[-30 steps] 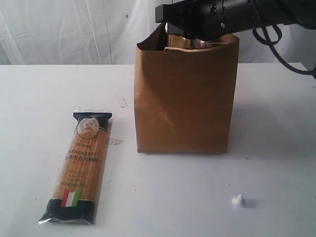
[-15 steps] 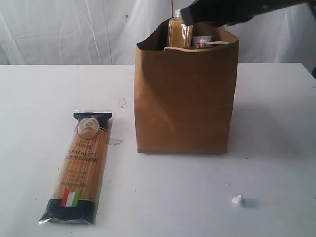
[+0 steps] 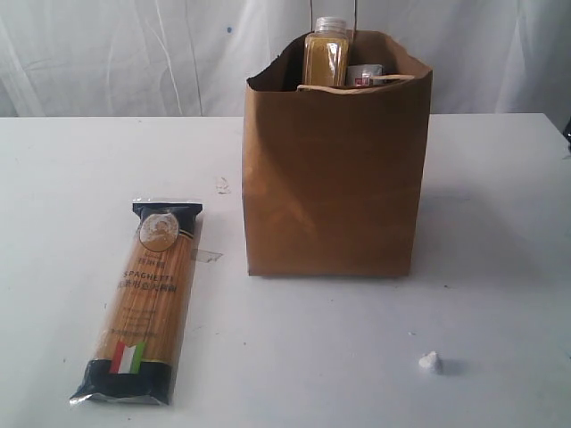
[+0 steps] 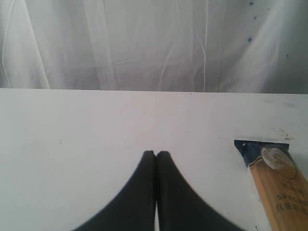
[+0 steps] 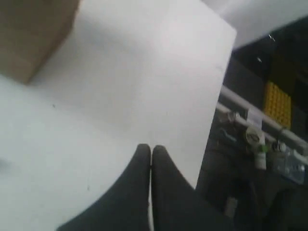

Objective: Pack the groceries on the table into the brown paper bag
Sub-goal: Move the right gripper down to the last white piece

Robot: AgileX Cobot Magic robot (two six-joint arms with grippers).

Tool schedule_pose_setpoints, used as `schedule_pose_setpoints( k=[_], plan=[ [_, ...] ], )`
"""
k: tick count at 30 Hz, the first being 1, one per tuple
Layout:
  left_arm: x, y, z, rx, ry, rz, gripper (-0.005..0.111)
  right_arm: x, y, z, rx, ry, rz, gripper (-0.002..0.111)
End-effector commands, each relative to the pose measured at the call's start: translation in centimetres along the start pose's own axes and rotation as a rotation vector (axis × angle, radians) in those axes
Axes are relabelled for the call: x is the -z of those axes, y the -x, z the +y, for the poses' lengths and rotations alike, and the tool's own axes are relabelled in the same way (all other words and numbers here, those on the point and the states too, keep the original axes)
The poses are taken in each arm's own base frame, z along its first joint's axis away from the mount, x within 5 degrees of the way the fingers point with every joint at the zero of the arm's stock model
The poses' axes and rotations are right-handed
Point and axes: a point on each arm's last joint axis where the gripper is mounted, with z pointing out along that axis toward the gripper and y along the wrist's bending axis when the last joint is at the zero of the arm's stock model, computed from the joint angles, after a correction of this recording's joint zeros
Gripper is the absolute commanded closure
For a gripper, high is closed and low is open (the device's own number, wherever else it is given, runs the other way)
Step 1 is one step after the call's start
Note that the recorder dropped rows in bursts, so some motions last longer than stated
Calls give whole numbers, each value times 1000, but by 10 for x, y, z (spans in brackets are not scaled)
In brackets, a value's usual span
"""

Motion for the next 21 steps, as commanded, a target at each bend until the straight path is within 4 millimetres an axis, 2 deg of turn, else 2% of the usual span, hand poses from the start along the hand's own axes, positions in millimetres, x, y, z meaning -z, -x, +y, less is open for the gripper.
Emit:
schedule_pose_setpoints(
  k=[1,4,6,9,12,17,21],
  plan=[
    [0,-1,-1,-10,-10,-3,106,-40,-35,21,-22,-38,119,108],
    [0,-1,-1,-10,-10,-3,106,-67,-57,44,-28,15,110,108],
    [0,-1,-1,-10,-10,-3,106,-79,-64,58,-77,67,29,108],
    [0,-1,-1,-10,-10,-3,106,-90,-72,72,-161,129,-36,108],
    [0,-1,-1,-10,-10,-3,106,-94,-83,76,-181,135,17,107],
    [0,-1,-1,-10,-10,-3,106,-95,-89,81,-250,175,102,91],
    [0,-1,-1,-10,-10,-3,106,-105,-88,97,-223,288,154,81]
  ],
)
